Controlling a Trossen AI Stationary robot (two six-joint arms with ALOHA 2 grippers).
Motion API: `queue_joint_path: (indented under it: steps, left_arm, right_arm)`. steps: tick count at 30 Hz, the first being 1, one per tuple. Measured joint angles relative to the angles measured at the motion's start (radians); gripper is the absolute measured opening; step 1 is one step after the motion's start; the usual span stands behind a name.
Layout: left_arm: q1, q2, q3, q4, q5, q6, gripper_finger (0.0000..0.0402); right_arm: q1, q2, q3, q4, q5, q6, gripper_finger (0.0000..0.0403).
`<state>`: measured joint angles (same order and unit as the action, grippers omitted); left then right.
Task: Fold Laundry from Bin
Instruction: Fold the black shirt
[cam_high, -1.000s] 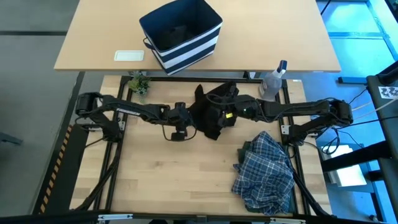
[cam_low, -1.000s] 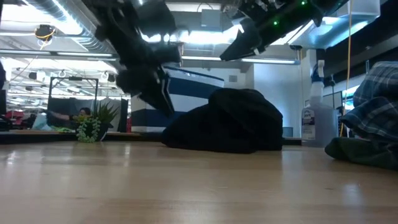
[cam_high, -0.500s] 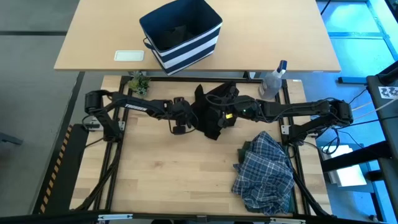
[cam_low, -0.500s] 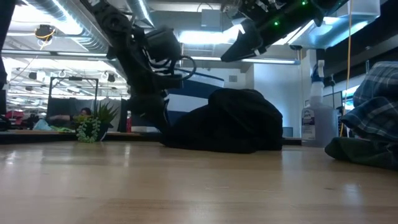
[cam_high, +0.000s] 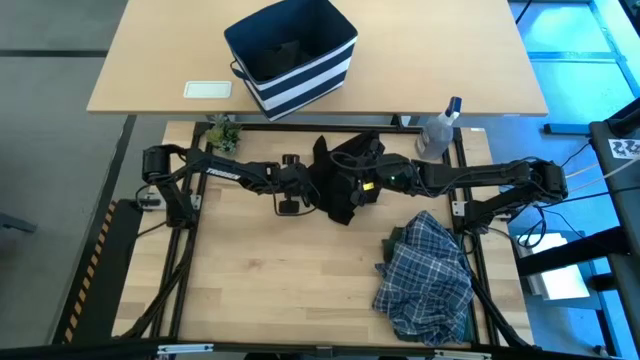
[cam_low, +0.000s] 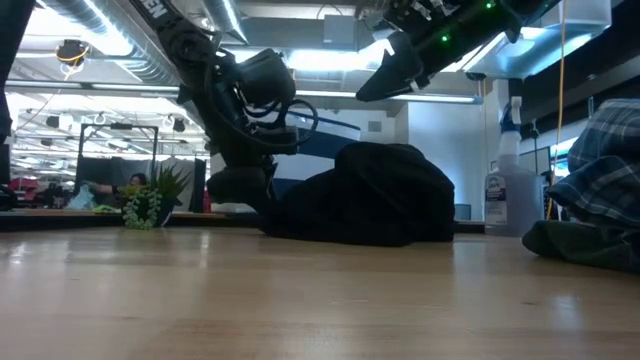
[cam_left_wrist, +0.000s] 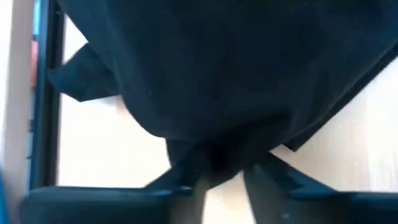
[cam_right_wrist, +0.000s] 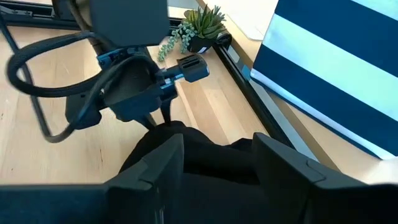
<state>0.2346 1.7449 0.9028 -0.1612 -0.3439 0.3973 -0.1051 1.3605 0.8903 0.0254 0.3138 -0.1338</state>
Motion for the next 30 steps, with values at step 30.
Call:
queue_joint_path:
  steps: [30]
  left_arm:
    - [-0.266, -0.612, 0.130, 0.019, -0.244, 0.294, 0.0001]
  right_arm:
    - [0.123, -0.165, 0.001, 0.061, 0.068, -0.058, 0.0191]
